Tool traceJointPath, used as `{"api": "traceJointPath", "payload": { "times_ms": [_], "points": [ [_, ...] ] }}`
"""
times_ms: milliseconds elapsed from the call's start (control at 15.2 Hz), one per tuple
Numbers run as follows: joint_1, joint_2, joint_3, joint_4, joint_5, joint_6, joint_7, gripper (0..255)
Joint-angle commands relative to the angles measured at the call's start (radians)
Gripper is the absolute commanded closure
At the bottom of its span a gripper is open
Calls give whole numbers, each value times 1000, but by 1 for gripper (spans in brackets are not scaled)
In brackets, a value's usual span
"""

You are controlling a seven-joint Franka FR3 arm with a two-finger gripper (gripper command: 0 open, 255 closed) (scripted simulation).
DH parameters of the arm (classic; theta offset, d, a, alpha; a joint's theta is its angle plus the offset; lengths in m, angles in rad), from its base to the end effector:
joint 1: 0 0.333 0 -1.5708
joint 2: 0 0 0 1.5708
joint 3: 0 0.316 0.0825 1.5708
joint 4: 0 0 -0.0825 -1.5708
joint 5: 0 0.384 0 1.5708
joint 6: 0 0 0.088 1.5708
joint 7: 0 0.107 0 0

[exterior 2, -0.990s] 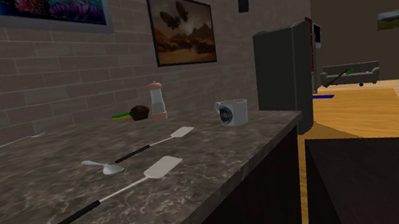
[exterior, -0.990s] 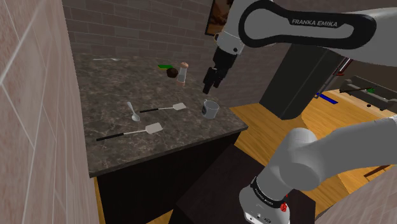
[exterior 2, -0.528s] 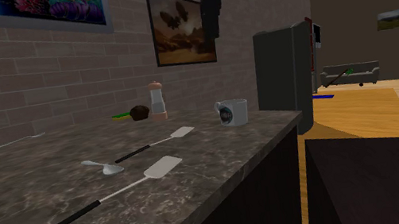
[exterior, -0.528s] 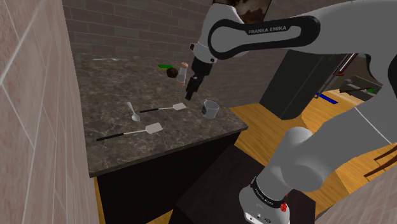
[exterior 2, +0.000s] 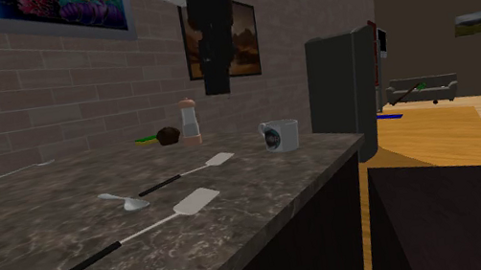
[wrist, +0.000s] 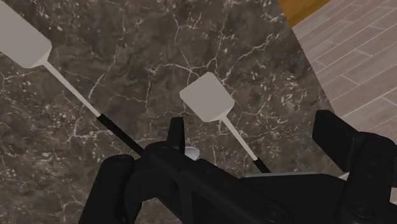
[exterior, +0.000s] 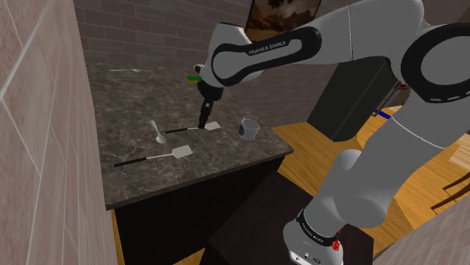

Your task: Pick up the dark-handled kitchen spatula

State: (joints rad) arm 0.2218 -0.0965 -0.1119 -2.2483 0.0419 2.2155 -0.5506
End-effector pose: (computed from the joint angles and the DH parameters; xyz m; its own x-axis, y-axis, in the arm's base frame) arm 0.5095 0.0570 0.4122 0.8019 0.5925 0.0771 0.5946 -0.8040 -0.0064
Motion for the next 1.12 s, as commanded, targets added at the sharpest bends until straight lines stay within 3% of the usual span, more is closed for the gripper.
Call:
{"api": "traceJointPath", "payload": {
  "times_ms": [0,462,924,1056],
  "points": [
    [12,81,3,47,15,31,-69,0],
    [40,322,51,203,46,104,-263,0],
    [63,546,114,376,32,145,-419,0],
    [64,564,117,382,31,157,-426,0]
  ]
}}
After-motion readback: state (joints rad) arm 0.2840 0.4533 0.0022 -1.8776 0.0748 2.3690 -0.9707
